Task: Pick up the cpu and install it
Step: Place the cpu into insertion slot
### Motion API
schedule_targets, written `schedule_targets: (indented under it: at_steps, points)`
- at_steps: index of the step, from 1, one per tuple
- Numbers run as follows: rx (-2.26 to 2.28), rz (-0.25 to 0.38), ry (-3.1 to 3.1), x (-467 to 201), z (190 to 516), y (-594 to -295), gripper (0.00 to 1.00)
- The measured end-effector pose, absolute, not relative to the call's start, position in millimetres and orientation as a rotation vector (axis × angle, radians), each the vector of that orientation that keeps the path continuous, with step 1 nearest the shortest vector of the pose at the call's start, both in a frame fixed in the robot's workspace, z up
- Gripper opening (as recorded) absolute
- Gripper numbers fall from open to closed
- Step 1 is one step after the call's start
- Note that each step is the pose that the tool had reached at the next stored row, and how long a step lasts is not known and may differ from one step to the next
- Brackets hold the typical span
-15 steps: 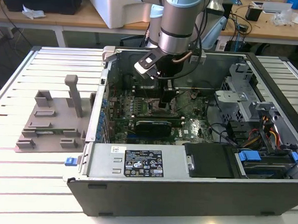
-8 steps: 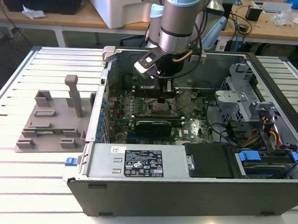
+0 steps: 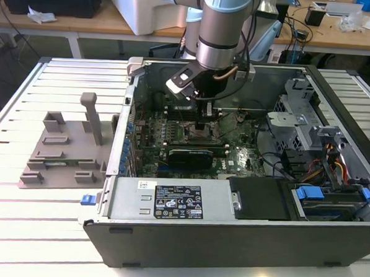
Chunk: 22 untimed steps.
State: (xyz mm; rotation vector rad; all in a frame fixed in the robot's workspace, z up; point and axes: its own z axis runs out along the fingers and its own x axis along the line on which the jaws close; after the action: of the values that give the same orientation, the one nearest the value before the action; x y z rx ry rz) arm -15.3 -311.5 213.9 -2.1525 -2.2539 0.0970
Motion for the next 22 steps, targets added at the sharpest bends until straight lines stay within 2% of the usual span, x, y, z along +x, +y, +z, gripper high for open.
schedule_targets:
  at_steps: [15, 22]
  points:
    - [-2.15, 0.091, -2.252, -7, 205, -314, 0.11]
    - [-2.15, 0.093, -2.252, -7, 253, -314, 0.11]
